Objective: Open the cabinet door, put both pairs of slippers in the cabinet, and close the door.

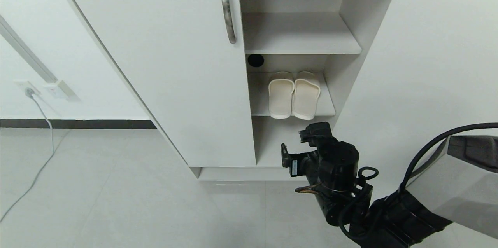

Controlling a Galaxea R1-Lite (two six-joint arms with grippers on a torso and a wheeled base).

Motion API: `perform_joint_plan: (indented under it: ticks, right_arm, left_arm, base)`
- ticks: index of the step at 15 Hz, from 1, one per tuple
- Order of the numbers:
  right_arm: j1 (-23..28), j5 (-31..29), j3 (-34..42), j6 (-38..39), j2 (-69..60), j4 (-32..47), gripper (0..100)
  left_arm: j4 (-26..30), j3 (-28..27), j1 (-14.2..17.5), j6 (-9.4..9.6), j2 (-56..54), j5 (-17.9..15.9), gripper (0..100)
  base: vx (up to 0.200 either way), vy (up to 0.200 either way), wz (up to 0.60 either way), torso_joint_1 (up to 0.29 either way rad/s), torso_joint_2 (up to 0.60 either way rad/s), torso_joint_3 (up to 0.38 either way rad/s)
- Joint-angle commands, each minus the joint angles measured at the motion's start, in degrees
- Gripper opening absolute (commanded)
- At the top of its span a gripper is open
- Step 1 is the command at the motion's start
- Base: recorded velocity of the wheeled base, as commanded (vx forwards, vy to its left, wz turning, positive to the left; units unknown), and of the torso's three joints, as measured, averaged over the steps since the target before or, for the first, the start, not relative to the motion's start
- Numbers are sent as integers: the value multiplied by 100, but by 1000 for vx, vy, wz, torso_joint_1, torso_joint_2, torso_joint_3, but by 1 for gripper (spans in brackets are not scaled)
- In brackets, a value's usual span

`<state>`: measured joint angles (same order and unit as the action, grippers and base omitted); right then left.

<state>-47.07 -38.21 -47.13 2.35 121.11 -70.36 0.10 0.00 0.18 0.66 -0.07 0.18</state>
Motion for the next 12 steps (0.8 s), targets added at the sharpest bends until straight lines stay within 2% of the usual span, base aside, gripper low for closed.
perform_joint_plan:
  ticks: [1, 12]
  right_arm:
    - [5, -12, 2, 2, 9, -4, 100]
    - [5, -20, 20, -33, 0, -4, 100]
  left_arm:
    - [-1, 0, -1, 4, 7, -1, 0]
    - [-1, 0, -1, 4, 7, -9, 0]
  base:
    - [0, 0, 0, 0, 0, 0]
    - [0, 0, 0, 0, 0, 0]
